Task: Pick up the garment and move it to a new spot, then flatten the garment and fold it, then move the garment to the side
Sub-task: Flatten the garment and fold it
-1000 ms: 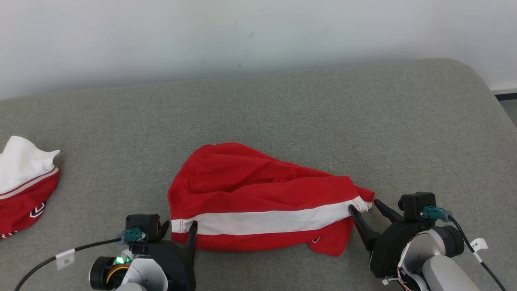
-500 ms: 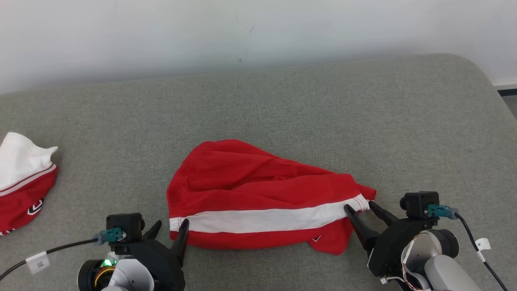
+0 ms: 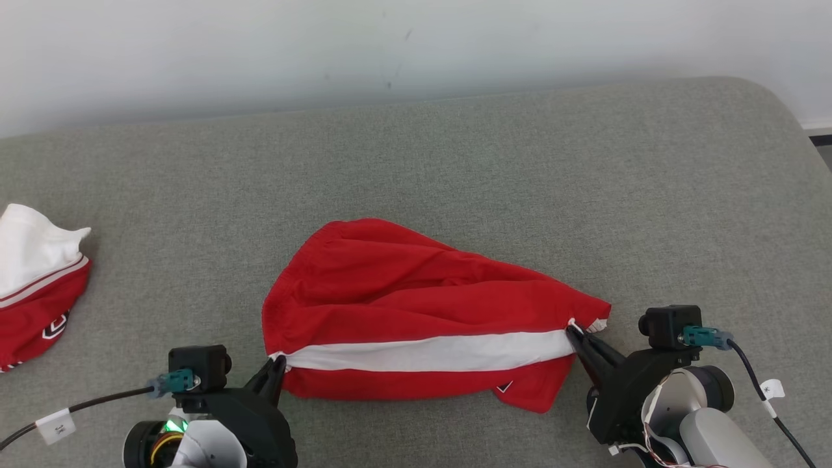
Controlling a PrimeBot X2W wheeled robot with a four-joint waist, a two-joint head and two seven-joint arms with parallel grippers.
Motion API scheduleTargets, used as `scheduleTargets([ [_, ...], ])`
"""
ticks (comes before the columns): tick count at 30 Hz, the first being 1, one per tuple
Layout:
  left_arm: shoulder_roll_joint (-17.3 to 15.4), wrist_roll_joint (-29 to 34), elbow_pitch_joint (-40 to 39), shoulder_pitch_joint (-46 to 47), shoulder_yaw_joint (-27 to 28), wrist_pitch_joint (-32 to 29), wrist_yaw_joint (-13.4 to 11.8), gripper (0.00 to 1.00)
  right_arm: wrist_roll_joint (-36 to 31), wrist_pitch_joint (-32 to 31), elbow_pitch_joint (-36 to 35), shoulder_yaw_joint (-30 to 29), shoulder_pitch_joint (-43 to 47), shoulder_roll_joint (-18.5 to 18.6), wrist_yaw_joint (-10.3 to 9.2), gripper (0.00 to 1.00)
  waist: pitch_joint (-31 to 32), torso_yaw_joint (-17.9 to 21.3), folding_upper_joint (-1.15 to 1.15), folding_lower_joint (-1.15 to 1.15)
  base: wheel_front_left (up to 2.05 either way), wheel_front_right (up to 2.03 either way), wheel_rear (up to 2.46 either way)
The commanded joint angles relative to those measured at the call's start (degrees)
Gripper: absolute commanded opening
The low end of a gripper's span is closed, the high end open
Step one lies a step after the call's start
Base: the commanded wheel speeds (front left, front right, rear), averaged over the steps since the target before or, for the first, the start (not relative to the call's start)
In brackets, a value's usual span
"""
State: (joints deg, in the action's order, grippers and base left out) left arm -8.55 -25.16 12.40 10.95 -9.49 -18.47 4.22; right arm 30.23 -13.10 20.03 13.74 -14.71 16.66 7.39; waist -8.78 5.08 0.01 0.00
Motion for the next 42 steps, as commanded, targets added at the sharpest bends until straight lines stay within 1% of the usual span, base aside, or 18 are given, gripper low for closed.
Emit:
scheduleTargets([
  [1, 0.2, -0.51, -0.09, -0.34, -0.26, 0.17, 0.07, 0.0, -0.15, -0.11, -0.19, 0.4, 0.32, -0.49, 0.21, 0.0, 0.19, -0.04, -0.01, 0.0, 0.0, 0.0, 0.0],
  [6, 0.81, -1.19, -0.3, -0.09, -0.28, 1.8, 0.23, 0.0, 0.34, 0.2, -1.73, 0.78, 0.89, -0.74, 0.21, 0.0, 0.65, 0.0, -0.01, 0.0, 0.0, 0.0, 0.0],
  [11, 1.94, -3.35, -2.27, 1.13, 1.44, 6.82, 0.73, 0.0, -2.19, 2.79, -6.0, 0.37, 0.12, 0.29, 0.21, 0.0, 1.0, -0.01, -0.01, 0.0, 0.0, 0.0, 0.0],
  [12, 1.94, -3.35, -2.27, 1.13, 1.44, 6.82, 0.73, 0.0, -2.19, 2.79, -6.0, 0.37, 0.12, 0.29, 0.21, 0.0, 1.0, -0.01, -0.01, 0.0, 0.0, 0.0, 0.0],
  [18, 3.41, -6.91, -5.55, 2.13, 3.4, 13.38, 1.47, 0.0, -4.54, 7.32, -11.75, -3.13, 0.17, -1.1, 0.21, 0.0, 1.41, -0.21, -0.01, 0.0, 0.0, 0.0, 0.0],
  [23, 4.59, -11.3, -8.02, 3.27, 4.58, 17.78, 1.83, 0.0, -3.4, 10.05, -15.7, -6.68, 0.56, -2.47, 0.21, 0.0, 2.07, -0.39, -0.01, 0.0, 0.0, 0.0, 0.0],
  [27, 5.04, -15.6, -9.48, 5.69, 3.55, 17.07, 2.35, 0.0, -1.44, 10.53, -19.2, -8.54, 0.01, -3.16, 0.21, 0.0, 2.99, -0.45, -0.01, 0.0, 0.0, 0.0, 0.0],
  [32, 5.17, -19.57, -10.91, 10.25, 3.6, 15.2, 2.55, 0.0, -0.2, 10.71, -23.07, -9.79, -2.49, -2.38, 0.21, 0.0, 4.68, 0.01, -0.01, 0.0, 0.0, 0.0, 0.0],
  [37, 3.58, -21.82, -11.96, 15.31, 3.0, 10.4, 2.7, 0.0, -0.51, 11.76, -25.81, -10.5, -6.76, -1.98, 0.21, 0.0, 6.05, 0.82, -0.01, 0.0, 0.0, 0.0, 0.0],
  [42, 2.84, -24.32, -13.92, 19.55, 3.2, 7.11, 2.74, 0.0, -1.9, 13.87, -28.8, -11.07, -10.8, -1.39, 0.21, 0.0, 7.0, 1.26, -0.01, 0.0, 0.0, 0.0, 0.0],
])
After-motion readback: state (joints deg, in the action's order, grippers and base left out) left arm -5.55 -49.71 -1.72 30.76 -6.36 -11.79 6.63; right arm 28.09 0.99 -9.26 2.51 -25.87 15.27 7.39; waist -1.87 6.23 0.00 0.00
